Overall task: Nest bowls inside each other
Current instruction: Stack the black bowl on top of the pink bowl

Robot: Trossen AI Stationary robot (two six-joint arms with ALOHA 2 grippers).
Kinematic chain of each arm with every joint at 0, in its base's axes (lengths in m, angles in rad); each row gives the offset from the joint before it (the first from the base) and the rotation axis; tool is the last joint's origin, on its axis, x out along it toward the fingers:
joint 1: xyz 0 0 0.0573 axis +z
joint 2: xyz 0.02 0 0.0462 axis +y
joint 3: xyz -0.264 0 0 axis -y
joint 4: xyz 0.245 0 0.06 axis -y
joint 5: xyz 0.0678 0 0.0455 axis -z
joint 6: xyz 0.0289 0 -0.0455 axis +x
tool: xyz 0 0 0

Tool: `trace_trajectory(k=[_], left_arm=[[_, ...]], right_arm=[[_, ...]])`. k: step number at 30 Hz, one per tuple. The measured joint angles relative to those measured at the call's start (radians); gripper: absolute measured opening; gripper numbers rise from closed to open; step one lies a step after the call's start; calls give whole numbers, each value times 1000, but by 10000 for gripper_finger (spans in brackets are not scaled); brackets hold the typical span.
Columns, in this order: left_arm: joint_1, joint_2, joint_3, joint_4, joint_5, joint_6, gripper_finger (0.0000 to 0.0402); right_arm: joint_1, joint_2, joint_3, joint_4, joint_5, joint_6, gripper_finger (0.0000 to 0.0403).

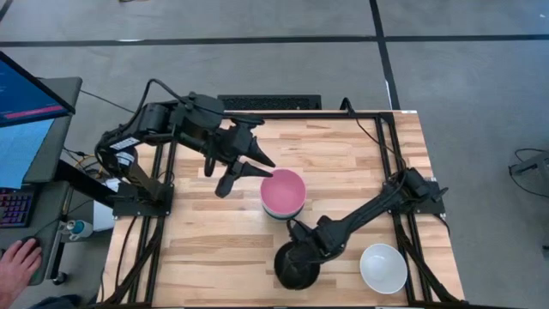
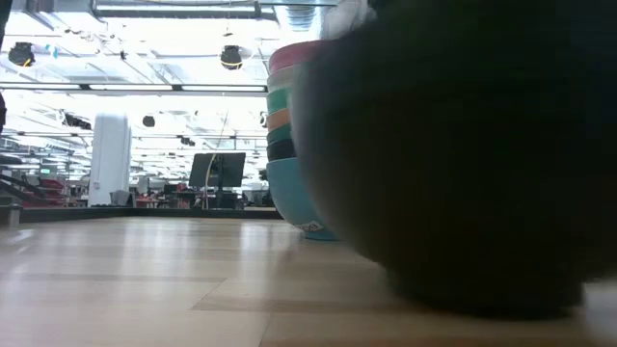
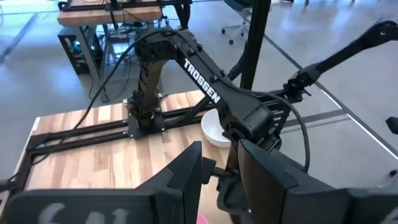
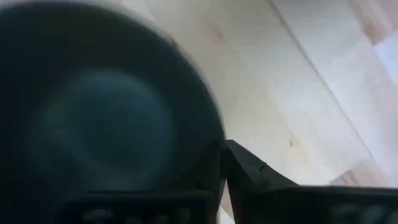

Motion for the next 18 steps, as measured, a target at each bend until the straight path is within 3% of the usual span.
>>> trace_trajectory(k=[2, 7, 11, 18], left_arm=[[0, -5, 0, -10, 2, 0, 96], [0, -11, 0, -9, 2, 0, 96], [4, -11, 0, -23, -4, 0, 96], [6, -12, 0, -109, -100, 21, 96]], right_arm=[[-7, 10, 1, 9, -7, -40, 17], [-24, -5, 11, -2, -8, -44, 9], [-12, -72, 88, -48, 60, -49, 6], [8, -204, 328, -421, 264, 17, 5]])
